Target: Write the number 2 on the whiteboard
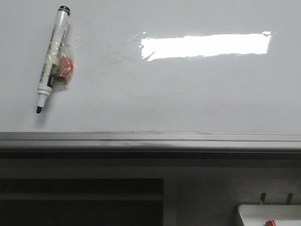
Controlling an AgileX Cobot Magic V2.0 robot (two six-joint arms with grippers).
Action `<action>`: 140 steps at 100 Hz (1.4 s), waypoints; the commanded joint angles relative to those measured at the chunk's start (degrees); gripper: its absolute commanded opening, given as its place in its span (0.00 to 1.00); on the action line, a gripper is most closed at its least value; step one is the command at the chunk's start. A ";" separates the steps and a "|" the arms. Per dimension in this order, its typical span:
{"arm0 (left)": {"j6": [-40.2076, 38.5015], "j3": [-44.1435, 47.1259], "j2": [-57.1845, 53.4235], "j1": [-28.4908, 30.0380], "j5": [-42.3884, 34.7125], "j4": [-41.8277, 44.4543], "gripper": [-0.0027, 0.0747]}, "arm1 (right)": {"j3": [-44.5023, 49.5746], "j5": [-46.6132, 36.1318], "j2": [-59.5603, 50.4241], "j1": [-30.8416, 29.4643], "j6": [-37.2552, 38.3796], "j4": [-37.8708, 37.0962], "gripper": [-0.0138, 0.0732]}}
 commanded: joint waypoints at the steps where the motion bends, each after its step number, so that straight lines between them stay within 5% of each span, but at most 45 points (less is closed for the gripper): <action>1: -0.20 0.61 -1.55 -0.15 -13.79 -2.65 0.01 | 1.42 -9.55 -1.23 -0.03 -0.20 -0.67 0.09; 15: -0.20 0.61 -1.55 -0.15 -24.78 -2.93 0.01 | 1.42 -19.54 -1.23 -0.03 -0.20 -0.67 0.09; 36: -0.20 0.61 -1.55 -0.15 -27.64 -3.01 0.01 | 1.42 -27.70 -1.23 -0.03 -0.20 -0.41 0.09; 63: -1.68 0.02 -1.55 -0.04 -27.61 -5.25 0.01 | -1.39 -17.14 0.30 -0.03 -0.20 5.89 0.09; 93: -1.76 -14.82 7.19 -0.04 -3.59 -5.13 0.01 | -17.71 7.80 14.85 -0.03 -0.20 8.51 0.09; 114: -1.76 -17.22 13.22 -0.15 -4.23 -5.13 0.01 | -20.61 8.71 21.61 0.14 -0.20 10.15 0.09; 121: -1.76 -17.22 13.92 -0.15 -4.11 -5.24 0.08 | -20.51 8.82 21.96 0.24 -0.20 10.36 0.09; 140: -1.76 -15.09 15.64 -0.15 -13.10 -6.96 0.45 | -20.51 7.38 21.96 0.69 -0.20 11.51 0.09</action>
